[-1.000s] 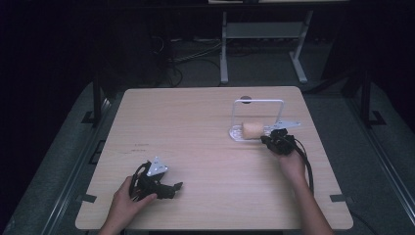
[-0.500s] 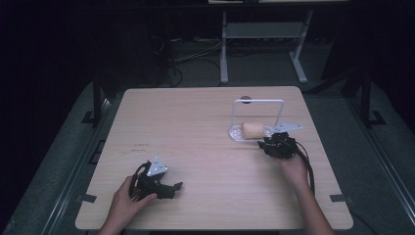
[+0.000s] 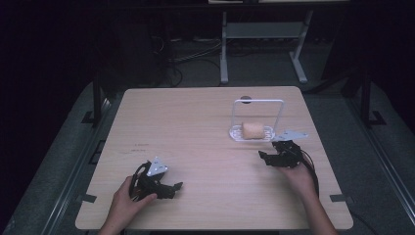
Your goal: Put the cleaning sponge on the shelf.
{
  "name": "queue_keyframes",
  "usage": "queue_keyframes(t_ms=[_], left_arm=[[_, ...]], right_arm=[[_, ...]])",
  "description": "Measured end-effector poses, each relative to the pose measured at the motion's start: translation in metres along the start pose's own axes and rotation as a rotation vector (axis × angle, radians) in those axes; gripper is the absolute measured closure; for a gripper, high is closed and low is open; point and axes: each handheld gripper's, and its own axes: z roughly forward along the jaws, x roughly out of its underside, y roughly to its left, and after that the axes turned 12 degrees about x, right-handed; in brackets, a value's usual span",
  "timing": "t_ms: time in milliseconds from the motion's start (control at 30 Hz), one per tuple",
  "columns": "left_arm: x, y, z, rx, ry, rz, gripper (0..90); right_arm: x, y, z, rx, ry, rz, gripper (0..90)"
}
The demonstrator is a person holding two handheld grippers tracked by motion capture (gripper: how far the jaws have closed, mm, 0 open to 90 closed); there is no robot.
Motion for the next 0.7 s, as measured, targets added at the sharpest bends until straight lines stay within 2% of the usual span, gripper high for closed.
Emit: queue_keyframes(t_ms=[433, 700], left_arm=[[0.0, 0.0, 0.0, 0.0, 0.0, 0.0, 12.8], [0.0, 0.0, 0.0, 0.0, -0.003, -0.002, 12.8]], right_arm=[[0.024, -0.002, -0.028, 0.004, -0.005, 0.002, 28.2], [0.042, -0.008, -0.043, 0.004, -0.005, 0.033, 23.8]])
